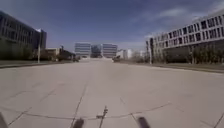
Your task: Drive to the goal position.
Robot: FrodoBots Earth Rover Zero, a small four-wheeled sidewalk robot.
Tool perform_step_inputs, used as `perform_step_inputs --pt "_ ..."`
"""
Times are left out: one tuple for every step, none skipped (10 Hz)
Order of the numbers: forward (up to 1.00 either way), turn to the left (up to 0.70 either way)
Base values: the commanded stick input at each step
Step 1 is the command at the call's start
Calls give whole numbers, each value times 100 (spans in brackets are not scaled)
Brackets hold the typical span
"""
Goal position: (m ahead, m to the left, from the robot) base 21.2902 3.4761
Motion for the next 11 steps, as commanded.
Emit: perform_step_inputs --pt "70 0" --pt "70 0" --pt "70 0" --pt "70 0" --pt "70 0" --pt "70 0" --pt "70 0" --pt "70 1" --pt "70 4" --pt "70 29" --pt "70 35"
